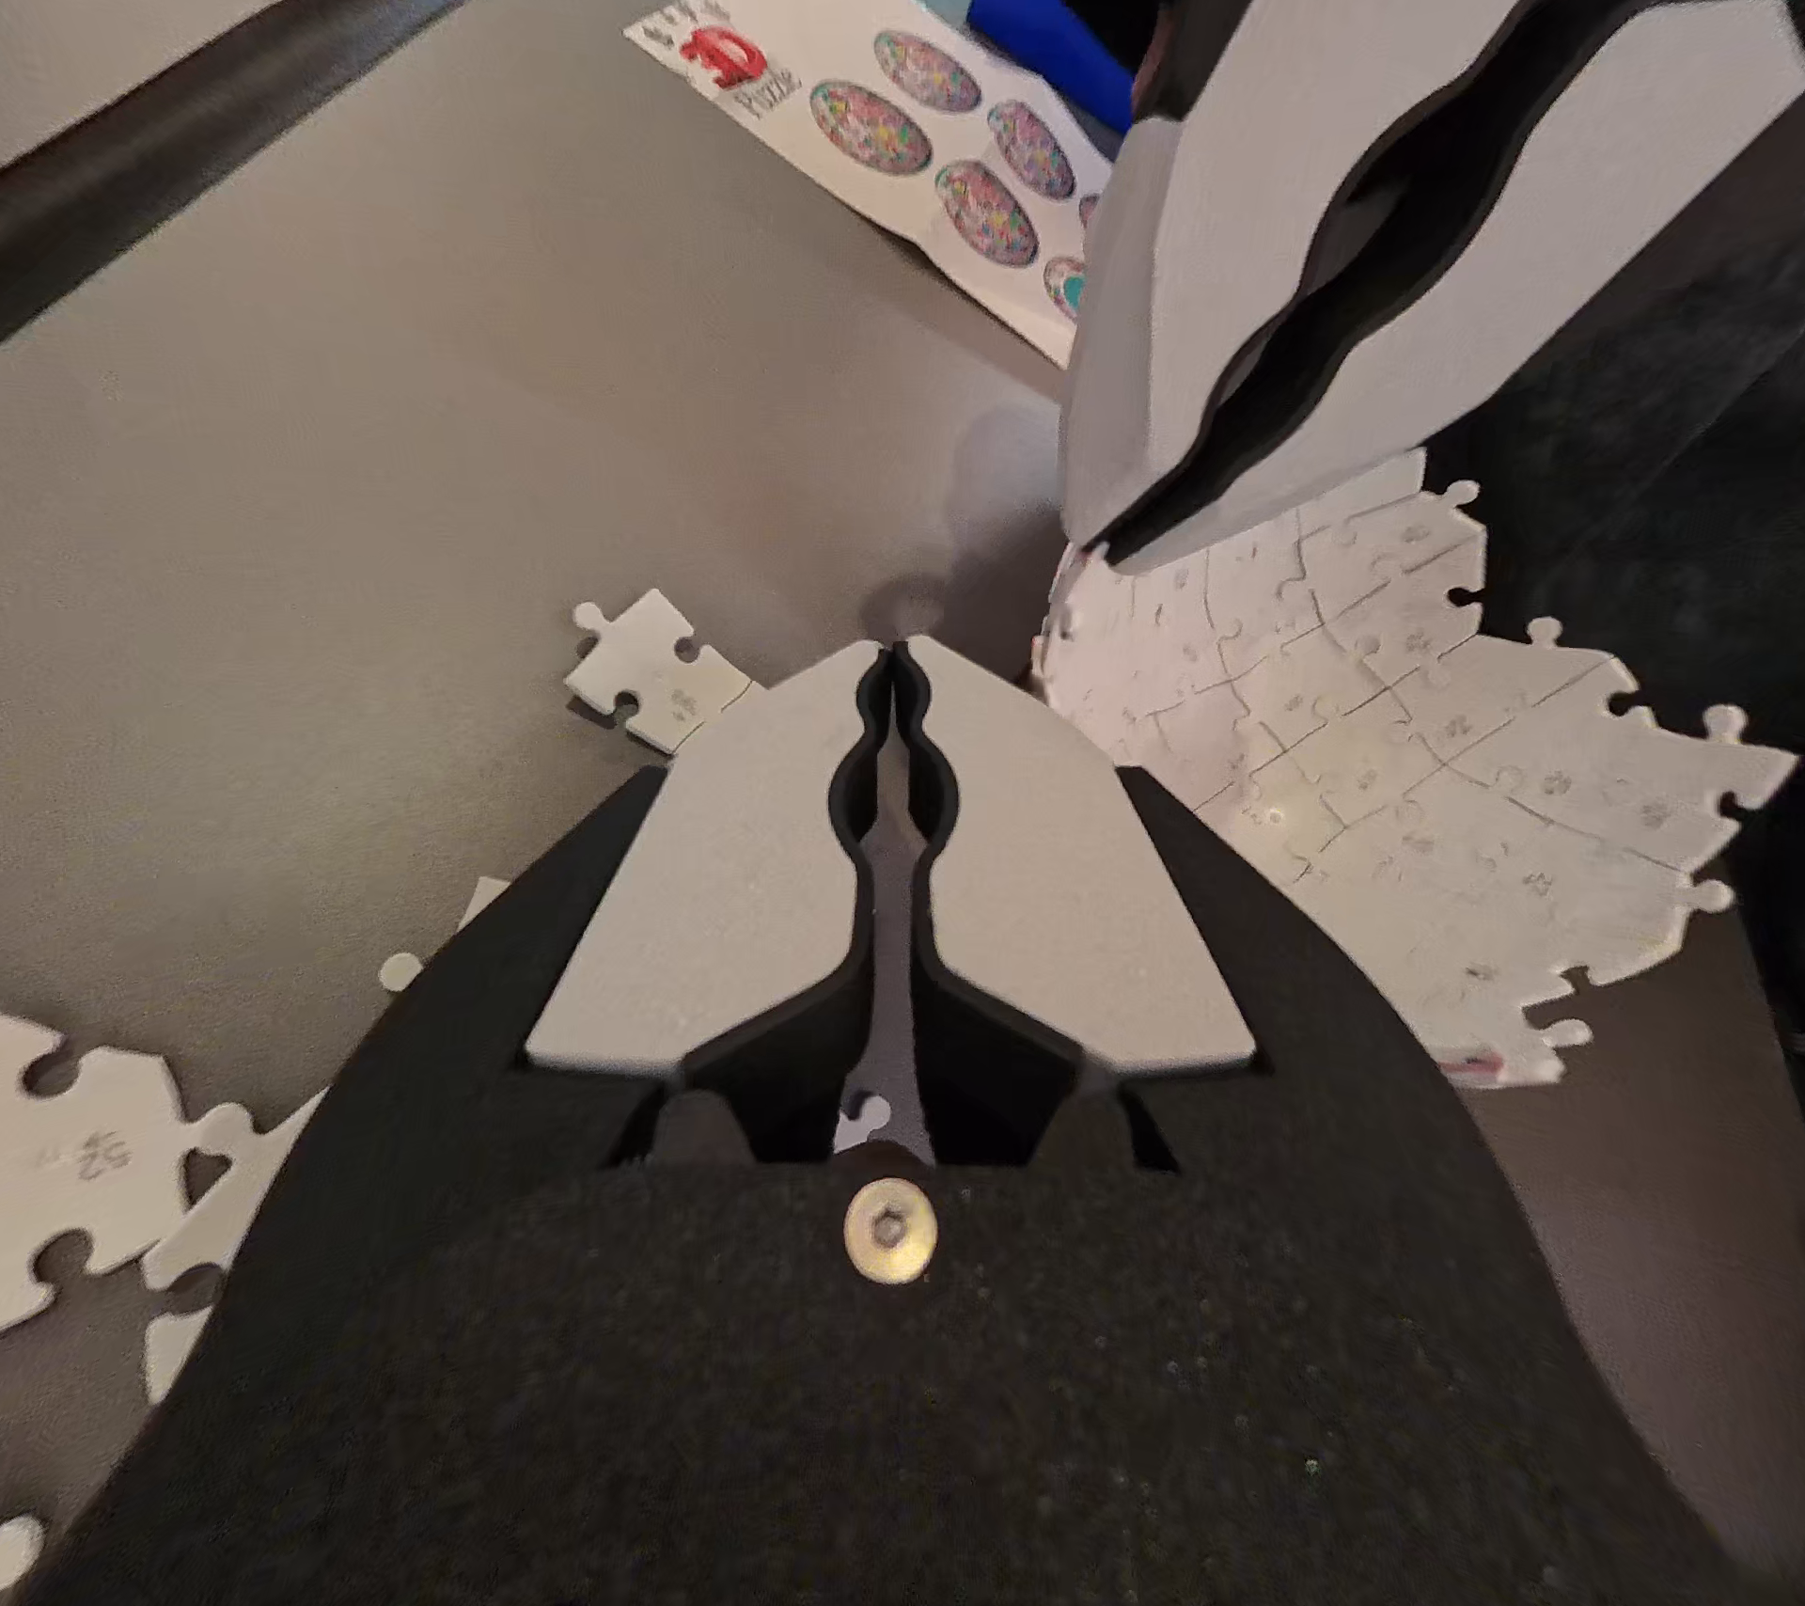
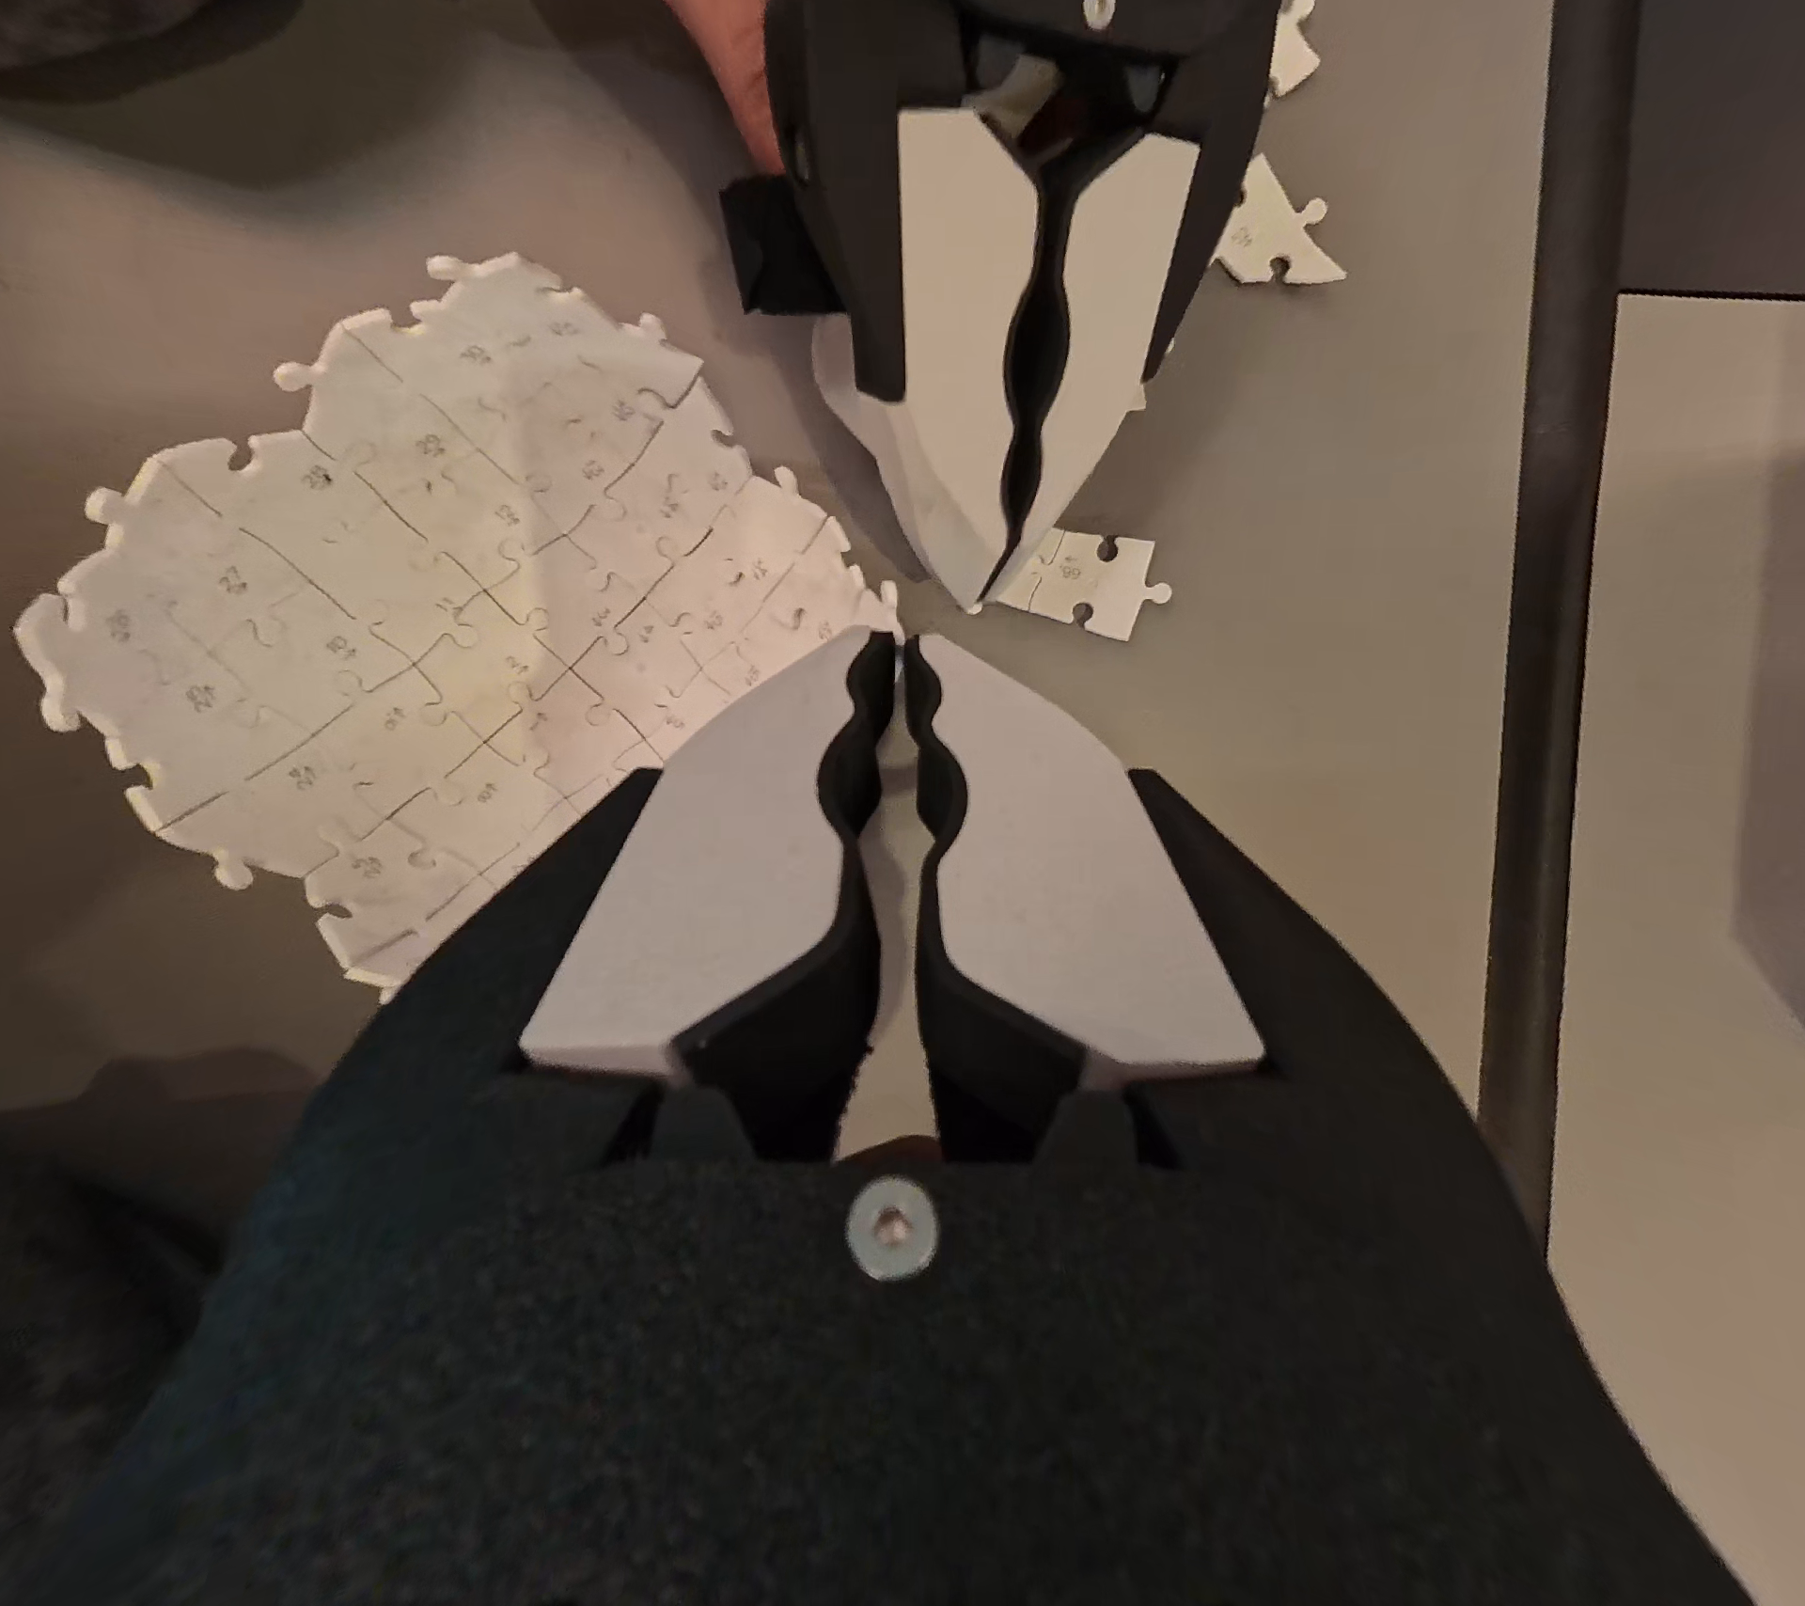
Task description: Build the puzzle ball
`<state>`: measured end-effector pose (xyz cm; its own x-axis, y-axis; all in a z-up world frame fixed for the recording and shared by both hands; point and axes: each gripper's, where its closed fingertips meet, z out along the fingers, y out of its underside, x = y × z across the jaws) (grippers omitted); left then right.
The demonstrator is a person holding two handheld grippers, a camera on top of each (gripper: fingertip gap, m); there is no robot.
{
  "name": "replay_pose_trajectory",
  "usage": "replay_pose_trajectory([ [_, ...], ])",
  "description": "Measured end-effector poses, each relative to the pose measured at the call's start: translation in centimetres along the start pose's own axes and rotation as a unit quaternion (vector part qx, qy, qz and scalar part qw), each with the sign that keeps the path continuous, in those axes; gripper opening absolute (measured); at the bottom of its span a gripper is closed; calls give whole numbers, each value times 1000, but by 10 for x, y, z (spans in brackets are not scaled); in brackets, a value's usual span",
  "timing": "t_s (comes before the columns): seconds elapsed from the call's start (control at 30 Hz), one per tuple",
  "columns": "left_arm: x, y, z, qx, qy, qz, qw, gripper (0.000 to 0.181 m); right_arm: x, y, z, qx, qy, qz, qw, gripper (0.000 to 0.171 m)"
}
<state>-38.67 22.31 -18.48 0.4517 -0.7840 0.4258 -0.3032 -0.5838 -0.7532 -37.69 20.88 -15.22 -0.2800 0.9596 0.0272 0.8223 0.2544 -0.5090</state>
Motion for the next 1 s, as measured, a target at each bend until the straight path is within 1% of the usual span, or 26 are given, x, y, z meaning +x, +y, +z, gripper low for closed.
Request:
replay_pose_trajectory([
  [0.17,2,12,12,-58,-1,22,998,0,1,3,1,6,0,-3,1000,2],
  [0.33,5,13,19,-82,18,27,996,0,1,2,2,15,9,-26,1000,2],
  [0.57,9,13,21,-90,49,11,995,0,0,2,1,27,26,-71,997,2],
  [0.73,3,11,24,-96,39,9,995,0,-1,1,1,42,41,-103,993,2],
  [1.0,8,14,26,-108,55,4,993,0,-1,0,2,39,70,-151,985,3],
])
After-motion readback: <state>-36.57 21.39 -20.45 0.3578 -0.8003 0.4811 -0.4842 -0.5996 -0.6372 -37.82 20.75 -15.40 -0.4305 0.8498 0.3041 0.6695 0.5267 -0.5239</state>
